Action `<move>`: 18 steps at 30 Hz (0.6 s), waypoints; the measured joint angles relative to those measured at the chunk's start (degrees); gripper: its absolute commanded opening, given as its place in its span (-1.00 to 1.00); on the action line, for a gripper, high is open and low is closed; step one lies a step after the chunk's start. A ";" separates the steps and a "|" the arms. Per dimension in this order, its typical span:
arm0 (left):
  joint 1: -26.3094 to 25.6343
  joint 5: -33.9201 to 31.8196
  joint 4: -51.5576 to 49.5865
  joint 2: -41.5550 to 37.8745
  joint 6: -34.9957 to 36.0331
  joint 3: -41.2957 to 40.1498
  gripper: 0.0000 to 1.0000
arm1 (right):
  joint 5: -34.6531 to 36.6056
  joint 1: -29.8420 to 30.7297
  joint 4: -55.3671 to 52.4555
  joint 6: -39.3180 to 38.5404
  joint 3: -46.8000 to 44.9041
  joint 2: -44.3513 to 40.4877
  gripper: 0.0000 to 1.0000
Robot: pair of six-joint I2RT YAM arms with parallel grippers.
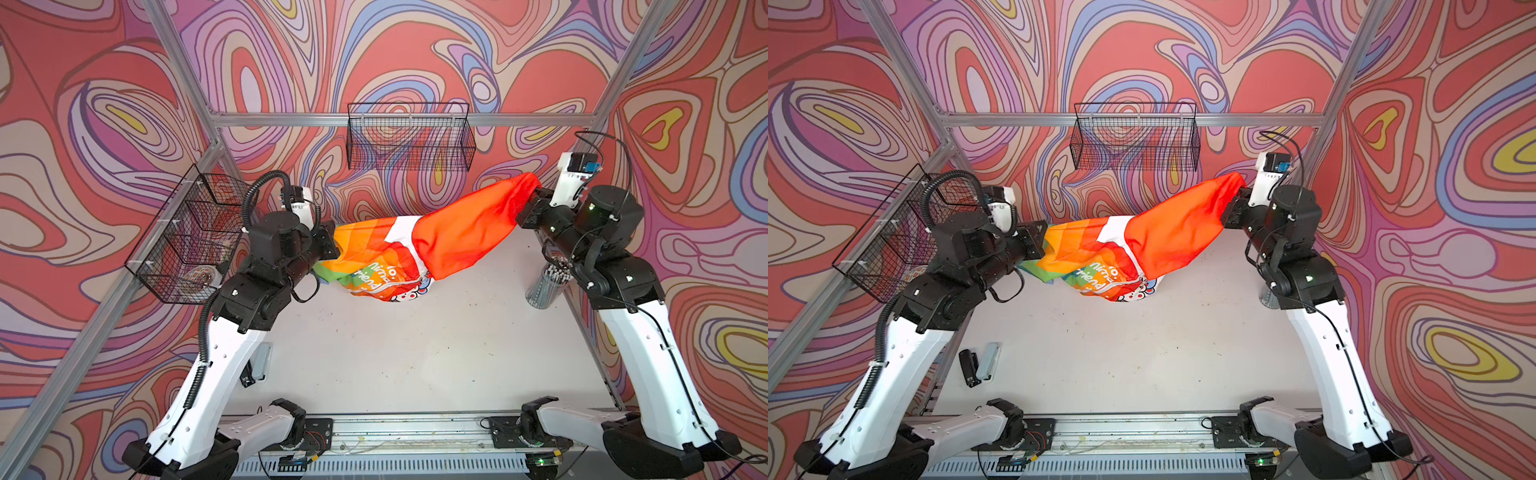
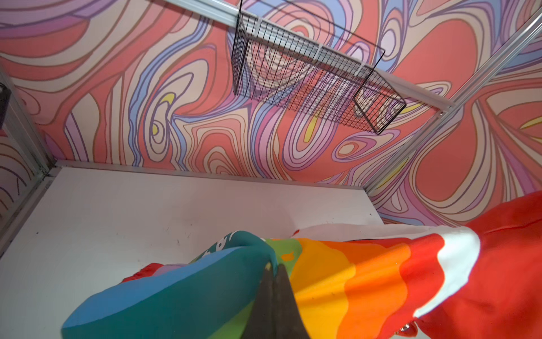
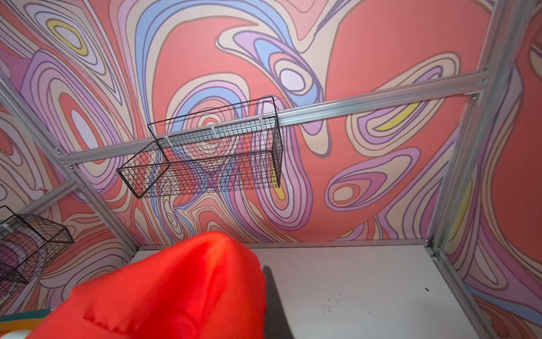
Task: Unzip the jacket
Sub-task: Flatten out the jacket at the center of the board.
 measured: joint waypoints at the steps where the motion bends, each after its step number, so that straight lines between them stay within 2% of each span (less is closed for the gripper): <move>1: -0.94 -0.63 -0.20 0.02 -0.02 -0.15 -1.00 | 1.16 0.02 -0.46 0.15 -0.87 0.04 -1.00; 6: -8.02 -3.08 1.73 2.93 -0.90 -8.22 -1.00 | 5.51 -0.15 -2.60 2.19 -10.99 0.98 -1.00; 10: -12.44 -1.51 5.55 12.50 -2.71 -17.00 -1.00 | 5.95 -0.31 -4.48 4.04 -19.34 4.72 -1.00; 13: -13.22 0.50 7.30 20.35 -3.28 -20.87 -1.00 | 5.29 -0.37 -5.22 5.03 -23.78 7.06 -1.00; 14: -13.20 0.90 7.37 22.12 -3.28 -21.05 -0.92 | 5.03 -0.42 -5.42 5.29 -24.55 7.52 -1.00; 15: -13.18 1.42 7.74 24.00 -3.26 -20.98 -0.76 | 4.83 -0.50 -5.49 5.55 -24.92 7.89 -1.00; 18: -13.07 2.45 8.59 26.21 -2.82 -19.50 -0.02 | 4.59 -0.55 -5.11 5.79 -24.92 8.20 -1.00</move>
